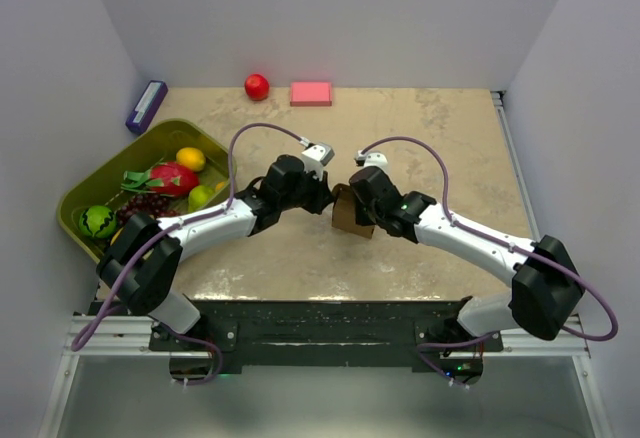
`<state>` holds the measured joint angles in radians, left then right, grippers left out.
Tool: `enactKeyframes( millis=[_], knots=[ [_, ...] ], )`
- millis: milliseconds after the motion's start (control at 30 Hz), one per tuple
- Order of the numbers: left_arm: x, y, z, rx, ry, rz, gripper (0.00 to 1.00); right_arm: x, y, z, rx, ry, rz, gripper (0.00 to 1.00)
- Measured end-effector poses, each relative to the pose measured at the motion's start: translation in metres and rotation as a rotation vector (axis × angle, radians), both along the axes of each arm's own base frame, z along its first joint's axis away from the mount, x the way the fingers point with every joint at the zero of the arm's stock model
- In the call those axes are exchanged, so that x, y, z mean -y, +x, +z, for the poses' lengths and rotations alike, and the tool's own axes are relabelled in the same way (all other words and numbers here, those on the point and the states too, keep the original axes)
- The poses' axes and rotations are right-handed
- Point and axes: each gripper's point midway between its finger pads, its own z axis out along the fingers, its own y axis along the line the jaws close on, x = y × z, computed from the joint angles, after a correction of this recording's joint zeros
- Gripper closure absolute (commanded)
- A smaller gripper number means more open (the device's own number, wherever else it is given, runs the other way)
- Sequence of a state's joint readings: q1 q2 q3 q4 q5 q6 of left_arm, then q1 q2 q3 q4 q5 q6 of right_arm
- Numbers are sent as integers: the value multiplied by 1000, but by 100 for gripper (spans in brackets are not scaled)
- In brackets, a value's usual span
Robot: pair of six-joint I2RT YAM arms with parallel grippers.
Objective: Fold the paper box
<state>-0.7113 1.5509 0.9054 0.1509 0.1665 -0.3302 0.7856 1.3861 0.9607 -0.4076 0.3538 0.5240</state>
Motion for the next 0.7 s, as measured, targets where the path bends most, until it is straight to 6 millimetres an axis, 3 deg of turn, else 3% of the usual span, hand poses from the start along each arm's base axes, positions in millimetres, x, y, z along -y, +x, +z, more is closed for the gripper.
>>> enactKeyframes(
  millis=[700],
  knots=[
    [6, -4, 3, -27, -31, 9, 100, 0, 0, -1, -4, 6, -16, 85]
  ],
)
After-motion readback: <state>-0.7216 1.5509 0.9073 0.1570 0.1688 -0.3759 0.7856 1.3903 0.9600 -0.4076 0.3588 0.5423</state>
